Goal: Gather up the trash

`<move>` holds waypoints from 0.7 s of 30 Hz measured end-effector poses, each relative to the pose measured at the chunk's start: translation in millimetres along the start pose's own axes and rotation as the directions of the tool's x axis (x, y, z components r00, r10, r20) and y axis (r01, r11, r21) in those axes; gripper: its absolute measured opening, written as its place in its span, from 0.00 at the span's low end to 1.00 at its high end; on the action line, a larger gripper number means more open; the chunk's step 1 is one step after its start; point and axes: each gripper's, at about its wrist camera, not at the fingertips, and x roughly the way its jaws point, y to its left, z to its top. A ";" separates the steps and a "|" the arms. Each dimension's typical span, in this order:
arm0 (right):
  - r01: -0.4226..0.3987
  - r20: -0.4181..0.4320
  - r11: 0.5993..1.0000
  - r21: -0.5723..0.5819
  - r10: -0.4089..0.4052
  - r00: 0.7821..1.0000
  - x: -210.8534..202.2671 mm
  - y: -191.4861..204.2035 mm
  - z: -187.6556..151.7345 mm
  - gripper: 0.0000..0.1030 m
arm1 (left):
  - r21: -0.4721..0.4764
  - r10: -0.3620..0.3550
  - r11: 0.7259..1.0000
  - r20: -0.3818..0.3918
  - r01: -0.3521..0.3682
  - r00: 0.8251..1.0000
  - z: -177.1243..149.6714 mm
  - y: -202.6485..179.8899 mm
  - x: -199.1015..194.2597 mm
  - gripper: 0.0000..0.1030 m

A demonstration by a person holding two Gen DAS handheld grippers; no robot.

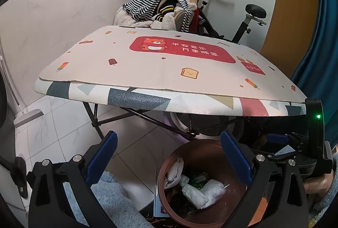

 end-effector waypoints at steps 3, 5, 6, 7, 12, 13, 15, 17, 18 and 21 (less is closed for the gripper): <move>0.002 0.005 1.000 0.009 -0.002 1.000 -0.9 -1.4 -0.3 0.94 | -0.001 0.001 1.000 0.000 -0.001 1.000 -0.2 0.1 -0.1 0.93; 0.004 0.007 1.000 0.011 -0.004 1.000 -1.2 -1.5 -0.1 0.94 | -0.001 0.004 1.000 0.002 -0.004 1.000 0.6 -0.2 -0.8 0.93; 0.004 0.009 1.000 0.011 -0.004 1.000 -1.8 -1.6 0.1 0.94 | -0.002 0.015 1.000 0.008 -0.015 1.000 2.1 -0.7 -2.3 0.93; 0.006 0.013 1.000 0.010 -0.006 1.000 -2.2 -0.7 0.7 0.94 | -0.003 0.029 1.000 0.028 -0.029 0.999 4.4 -1.1 -6.2 0.93; 0.066 0.116 0.998 0.013 -0.067 0.991 -35.5 -2.7 19.3 0.94 | 0.051 0.085 0.994 0.142 -0.093 0.986 37.1 -12.1 -31.8 0.94; 0.077 0.151 0.997 0.018 -0.078 0.985 -47.3 -3.5 26.5 0.94 | 0.050 0.085 0.994 0.156 -0.094 0.984 46.1 -14.3 -36.2 0.94; 0.118 0.204 0.993 0.025 -0.120 0.972 -67.7 -5.2 40.9 0.94 | 0.031 0.093 0.994 0.203 -0.101 0.975 67.3 -18.4 -49.1 0.94; 0.200 0.264 0.979 0.039 -0.203 0.943 -97.9 -4.4 62.4 0.94 | 0.024 0.105 0.993 0.239 -0.114 0.965 82.7 -22.5 -59.4 0.94; 0.204 0.279 0.978 0.042 -0.207 0.938 -106.5 -4.7 68.3 0.94 | 0.025 0.120 0.991 0.262 -0.131 0.958 93.2 -27.1 -66.1 0.94; 0.199 0.334 0.977 0.073 -0.212 0.919 -142.7 -7.6 87.5 0.94 | 0.048 0.156 0.983 0.315 -0.180 0.936 113.8 -39.5 -83.4 0.94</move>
